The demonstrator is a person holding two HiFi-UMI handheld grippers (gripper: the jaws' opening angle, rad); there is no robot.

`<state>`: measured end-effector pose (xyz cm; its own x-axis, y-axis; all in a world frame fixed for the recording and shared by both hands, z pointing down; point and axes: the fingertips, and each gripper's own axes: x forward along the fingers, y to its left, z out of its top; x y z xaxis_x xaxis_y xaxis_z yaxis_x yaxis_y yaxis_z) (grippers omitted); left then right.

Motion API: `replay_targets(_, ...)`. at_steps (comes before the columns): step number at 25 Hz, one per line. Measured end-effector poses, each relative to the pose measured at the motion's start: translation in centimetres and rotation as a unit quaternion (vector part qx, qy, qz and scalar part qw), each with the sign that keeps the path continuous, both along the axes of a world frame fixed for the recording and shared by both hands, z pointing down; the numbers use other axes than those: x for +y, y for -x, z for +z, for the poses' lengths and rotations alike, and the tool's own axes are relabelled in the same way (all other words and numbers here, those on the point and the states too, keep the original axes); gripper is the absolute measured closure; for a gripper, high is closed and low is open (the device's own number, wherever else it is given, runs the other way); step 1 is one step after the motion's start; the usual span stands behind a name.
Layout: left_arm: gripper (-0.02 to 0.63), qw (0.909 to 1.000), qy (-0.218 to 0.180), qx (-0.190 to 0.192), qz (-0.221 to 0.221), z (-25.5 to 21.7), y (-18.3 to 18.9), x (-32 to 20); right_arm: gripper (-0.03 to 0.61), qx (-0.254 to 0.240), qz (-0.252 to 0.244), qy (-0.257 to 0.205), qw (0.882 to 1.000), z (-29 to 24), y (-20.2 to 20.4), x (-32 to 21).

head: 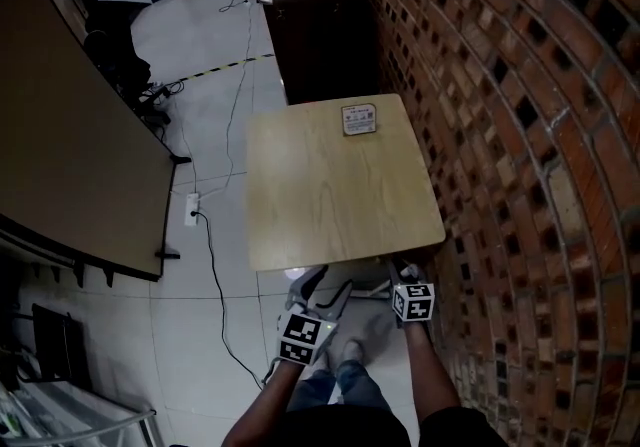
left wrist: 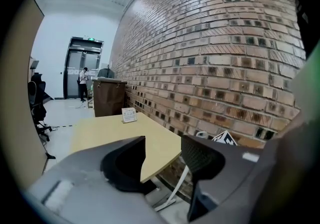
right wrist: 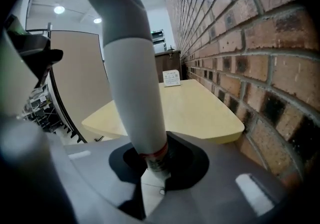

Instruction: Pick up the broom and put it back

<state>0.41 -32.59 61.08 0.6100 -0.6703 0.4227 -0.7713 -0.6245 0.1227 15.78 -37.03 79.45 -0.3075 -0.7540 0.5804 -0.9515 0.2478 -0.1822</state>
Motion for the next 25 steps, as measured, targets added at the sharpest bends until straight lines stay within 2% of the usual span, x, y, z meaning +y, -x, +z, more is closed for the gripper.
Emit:
replay_targets(5,0.391,0.9999,-0.008,0.009,-0.004,-1.0,0.1,1.0,0.520,0.002,-0.010,0.000,1.000,-1.1,-0.4,3.1)
replay_targets(12,0.391,0.9994,-0.023,0.022,-0.011,-2.8,0.3,2.3,0.520,0.009,-0.034,-0.055,0.998,-7.7,0.7,5.2)
replay_targets(18,0.393,0.9977,-0.057,0.034,-0.013,-6.4,0.7,2.8,0.522,0.001,0.008,-0.118,0.993,-16.1,1.2,6.7)
replay_targets(25,0.393,0.9924,-0.109,0.049,-0.028,-11.6,2.2,3.3,0.528,-0.024,0.038,-0.193,0.980,-25.7,1.1,7.9)
